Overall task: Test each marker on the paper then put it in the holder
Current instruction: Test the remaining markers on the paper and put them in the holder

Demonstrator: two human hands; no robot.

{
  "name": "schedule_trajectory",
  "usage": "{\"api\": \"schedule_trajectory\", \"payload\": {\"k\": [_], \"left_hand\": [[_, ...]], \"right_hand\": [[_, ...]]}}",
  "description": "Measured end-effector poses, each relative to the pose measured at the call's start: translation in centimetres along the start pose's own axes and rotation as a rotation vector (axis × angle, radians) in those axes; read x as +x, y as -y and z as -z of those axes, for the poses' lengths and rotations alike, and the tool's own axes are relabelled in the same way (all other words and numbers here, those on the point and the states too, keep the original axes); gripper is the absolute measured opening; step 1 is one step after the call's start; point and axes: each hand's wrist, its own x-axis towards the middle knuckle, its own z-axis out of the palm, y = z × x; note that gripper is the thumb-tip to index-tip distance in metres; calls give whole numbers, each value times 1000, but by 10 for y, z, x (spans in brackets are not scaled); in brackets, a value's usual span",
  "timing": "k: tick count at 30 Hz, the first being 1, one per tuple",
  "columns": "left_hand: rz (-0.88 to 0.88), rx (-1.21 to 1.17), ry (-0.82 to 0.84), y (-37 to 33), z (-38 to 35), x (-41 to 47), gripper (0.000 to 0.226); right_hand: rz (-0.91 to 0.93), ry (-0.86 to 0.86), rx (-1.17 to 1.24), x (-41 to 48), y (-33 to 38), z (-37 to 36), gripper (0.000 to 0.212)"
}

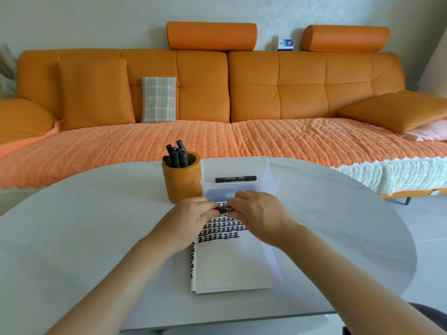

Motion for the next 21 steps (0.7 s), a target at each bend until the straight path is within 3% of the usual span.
{"api": "schedule_trajectory", "payload": {"k": [3,5,7,9,11,13,17,21], "left_hand": [[26,-72,-5,2,3,1,15],[-59,21,-33,5,6,0,12],[-185,172,-44,6,9,0,12],[-288,289,-35,5,13,-1,14],[-329,321,-33,5,16,-2,17],[-254,252,-27,5,15,-3,19],[65,5,55,8,10,-4,17],[118,60,-4,33,20,-11,17]], "right_hand": [[24,-35,-74,1,0,1,32],[-27,5,-57,1,7,3,34],[-156,136,97,4,15,7,35],[-339,280,405,6,16,12,35],[-371,310,492,6,16,17,33],[-243,233,297,5,14,14,33],[-7,4,-43,3,6,7,27],[-170,44,55,-5,-6,12,24]]}}
